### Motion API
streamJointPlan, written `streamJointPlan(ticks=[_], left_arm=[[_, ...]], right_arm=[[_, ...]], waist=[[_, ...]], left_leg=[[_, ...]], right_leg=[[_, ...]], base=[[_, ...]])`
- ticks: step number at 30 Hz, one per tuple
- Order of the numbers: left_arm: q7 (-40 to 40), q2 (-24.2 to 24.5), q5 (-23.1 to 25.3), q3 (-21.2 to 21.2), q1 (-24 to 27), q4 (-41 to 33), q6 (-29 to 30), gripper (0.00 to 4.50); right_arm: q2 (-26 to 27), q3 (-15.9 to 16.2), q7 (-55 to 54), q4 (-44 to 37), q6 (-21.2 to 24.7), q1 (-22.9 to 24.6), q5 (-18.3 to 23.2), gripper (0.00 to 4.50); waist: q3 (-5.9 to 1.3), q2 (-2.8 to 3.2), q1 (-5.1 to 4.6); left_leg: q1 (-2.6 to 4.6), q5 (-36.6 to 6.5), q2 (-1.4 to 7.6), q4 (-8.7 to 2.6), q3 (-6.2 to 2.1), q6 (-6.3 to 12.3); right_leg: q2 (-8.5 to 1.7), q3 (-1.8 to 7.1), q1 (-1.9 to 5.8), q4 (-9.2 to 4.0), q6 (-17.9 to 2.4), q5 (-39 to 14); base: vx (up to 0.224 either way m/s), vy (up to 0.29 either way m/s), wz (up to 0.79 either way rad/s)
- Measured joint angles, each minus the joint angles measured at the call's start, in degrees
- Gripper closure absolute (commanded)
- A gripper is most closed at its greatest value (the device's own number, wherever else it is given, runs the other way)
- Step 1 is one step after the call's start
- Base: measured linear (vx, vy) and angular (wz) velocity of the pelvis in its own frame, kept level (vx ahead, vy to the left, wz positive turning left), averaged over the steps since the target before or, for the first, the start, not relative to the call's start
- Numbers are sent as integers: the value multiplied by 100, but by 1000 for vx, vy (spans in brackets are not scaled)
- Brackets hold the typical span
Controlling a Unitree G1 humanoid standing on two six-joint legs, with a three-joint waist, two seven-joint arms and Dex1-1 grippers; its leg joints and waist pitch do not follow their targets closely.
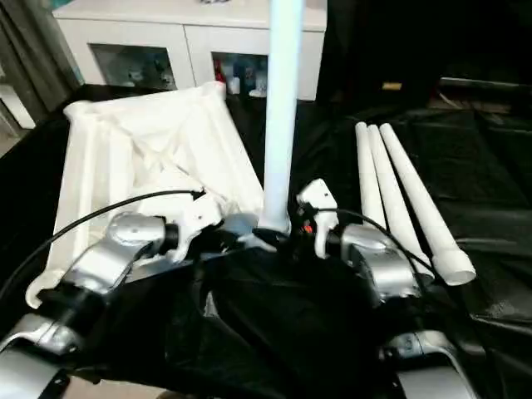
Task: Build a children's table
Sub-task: Rotate leg to tighten
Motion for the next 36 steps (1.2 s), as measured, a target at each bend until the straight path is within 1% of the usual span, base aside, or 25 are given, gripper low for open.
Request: streamJointPlan(ticks=[3, 4, 5, 9, 10, 11, 13, 16, 19, 21, 24, 26, 27, 28, 30, 33, 36], left_arm=[[-186, 156, -56, 0, 104, -133, -16, 450], [-204, 183, -60, 0, 120, -141, -45, 450], [-204, 189, -60, 1, 123, -140, -51, 450], [-261, 234, -82, 21, 144, -140, -62, 450], [-263, 238, -84, 21, 145, -140, -62, 450], [-262, 241, -84, 21, 146, -140, -62, 450], [-163, 218, -66, 25, 145, -129, -56, 450], [223, 73, 20, 91, 57, 60, -28, 450], [773, -161, 148, 148, -127, 346, 105, 450], [1179, -365, 239, 187, -294, 608, 203, 450], [1799, -741, 336, 261, -631, 1084, 400, 450], [2022, -898, 354, 287, -735, 1225, 492, 450], [2080, -934, 361, 293, -754, 1256, 506, 450], [2086, -937, 362, 296, -759, 1263, 506, 450], [2083, -954, 390, 301, -764, 1265, 503, 450], [1987, -945, 395, 301, -762, 1255, 486, 450], [1792, -844, 395, 290, -713, 1171, 387, 450]], right_arm=[[-145, 69, 237, -163, 106, 39, 35, 94], [-169, 106, 301, -191, 114, 38, 47, 113], [-166, 112, 311, -192, 118, 39, 54, 113], [-129, 127, 365, -192, 143, 39, 75, 158], [-121, 132, 360, -209, 162, 45, 74, 158], [-113, 130, 341, -254, 204, 60, 70, 169], [-23, 128, 177, -292, 241, 73, 38, 171], [267, 50, -534, -85, 214, -22, -81, 175], [637, -116, -1466, 336, 183, -287, -195, 175], [951, -262, -2180, 595, 133, -422, -237, 176], [1386, -438, -3344, 949, 24, -660, -363, 176], [1501, -467, -3750, 1071, -76, -733, -461, 176], [1533, -469, -3846, 1131, -163, -743, -481, 120], [1547, -470, -3873, 1157, -202, -747, -482, 106], [1580, -482, -3868, 1272, -311, -766, -498, 100], [1571, -537, -3717, 1300, -349, -767, -483, 62], [1440, -515, -3209, 1216, -385, -698, -473, 52]], waist=[[2, 7, 1], [2, 7, -3], [2, 7, -6], [2, 6, -6], [2, 6, -7], [2, 6, -6], [2, 5, -11], [-3, -2, -52], [-1, -7, -94], [-2, -16, -106], [-1, -23, -128], [-1, -24, -127], [-1, -23, -123], [-2, -24, -124], [-2, -24, -123], [-1, -24, -123], [-1, -25, -122]], left_leg=[[-9, -1, 0, 9, 0, -1], [-8, -6, 0, 10, 0, -8], [-8, -8, 0, 10, 0, -13], [-7, -8, 1, 10, 0, -14], [-7, -8, 1, 10, 0, -14], [-7, -8, 1, 10, 0, -14], [-5, -8, 1, 10, 0, -14], [10, -8, 1, 11, 0, -16], [33, -9, 0, 6, 0, -17], [52, -9, -1, 5, 0, -18], [56, -9, -5, 2, 0, -18], [56, -9, -13, -1, 0, -18], [58, -9, -18, -1, 0, -18], [58, -9, -22, -2, 0, -17], [56, -9, -25, -1, 2, -17], [55, -9, -28, -3, 14, -16], [55, -9, -27, -7, 20, -16]], right_leg=[[-1, 0, -5, 2, 0, 0], [-1, 0, -5, 4, 0, 1], [-1, 1, -5, 6, 0, 1], [-1, 0, -5, 9, 0, 1], [-1, 0, -5, 10, 0, 1], [-1, 0, -5, 10, 0, 1], [-1, 1, -5, 11, 0, 1], [-1, 2, -2, 17, -6, 6], [-2, 4, 10, 14, -9, 8], [-2, 6, 26, 13, 0, 3], [-5, 8, 26, 5, 10, -3], [-13, 9, 31, -3, 10, -4], [-19, 9, 34, -4, 10, -3], [-24, 8, 35, -4, 10, -3], [-35, 1, 35, -5, 11, -2], [-48, -1, 32, -5, 12, 5], [-53, -4, 28, -5, -2, 27]], base=[[0, 0, 0], [0, 0, 0], [0, 0, 0], [0, 0, 0], [0, 0, 0], [0, 0, 0], [0, 0, 0], [0, 0, 0], [0, 0, 0], [0, 0, 0], [0, 0, 0], [0, 0, 0], [0, 0, 0], [0, 0, 0], [0, 0, 0], [0, 0, 0], [0, 0, 0]])
